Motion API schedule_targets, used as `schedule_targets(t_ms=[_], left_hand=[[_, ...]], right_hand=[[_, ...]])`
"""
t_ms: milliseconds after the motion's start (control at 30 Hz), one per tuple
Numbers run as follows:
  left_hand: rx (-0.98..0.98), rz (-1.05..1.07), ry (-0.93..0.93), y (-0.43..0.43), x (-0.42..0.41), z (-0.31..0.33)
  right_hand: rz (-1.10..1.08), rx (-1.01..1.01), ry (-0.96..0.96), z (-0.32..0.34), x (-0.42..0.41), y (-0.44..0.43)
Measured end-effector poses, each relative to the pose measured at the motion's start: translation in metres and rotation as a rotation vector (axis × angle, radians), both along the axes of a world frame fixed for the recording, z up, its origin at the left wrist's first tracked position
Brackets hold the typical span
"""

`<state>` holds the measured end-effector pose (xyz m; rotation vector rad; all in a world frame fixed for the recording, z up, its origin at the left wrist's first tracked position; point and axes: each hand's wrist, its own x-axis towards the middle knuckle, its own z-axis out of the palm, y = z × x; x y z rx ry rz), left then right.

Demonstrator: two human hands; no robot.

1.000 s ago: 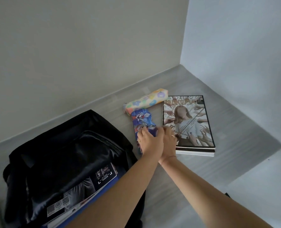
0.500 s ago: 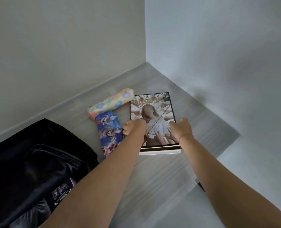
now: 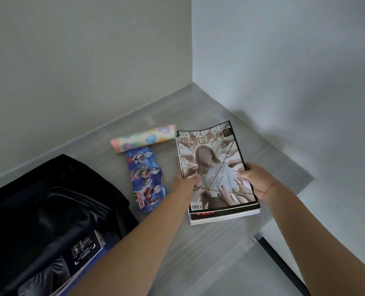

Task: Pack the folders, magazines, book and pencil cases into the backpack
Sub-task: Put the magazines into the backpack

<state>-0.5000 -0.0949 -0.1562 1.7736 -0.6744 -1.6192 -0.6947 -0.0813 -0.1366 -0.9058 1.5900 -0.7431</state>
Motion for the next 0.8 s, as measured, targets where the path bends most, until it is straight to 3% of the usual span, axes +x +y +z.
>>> schedule_targets(t_ms=[167, 300, 433, 567, 800], left_hand=[[-0.283, -0.095, 0.038, 0.010, 0.011, 0.031], [-0.464, -0.100, 0.147, 0.001, 0.029, 0.064], [-0.456, -0.129, 0.118, 0.009, 0.044, 0.058], [-0.402, -0.135, 0.035, 0.015, 0.050, 0.041], [-0.409, -0.172, -0.123, 0.024, 0.049, 0.050]], right_hand=[[-0.051, -0.255, -0.277, 0.019, -0.008, 0.014], [-0.025, -0.410, -0.313, 0.042, -0.001, 0.002], [0.011, -0.410, -0.248, 0.036, 0.020, 0.005], [-0.015, -0.406, -0.405, 0.019, 0.028, 0.013], [-0.056, -0.316, -0.047, 0.008, 0.042, 0.027]])
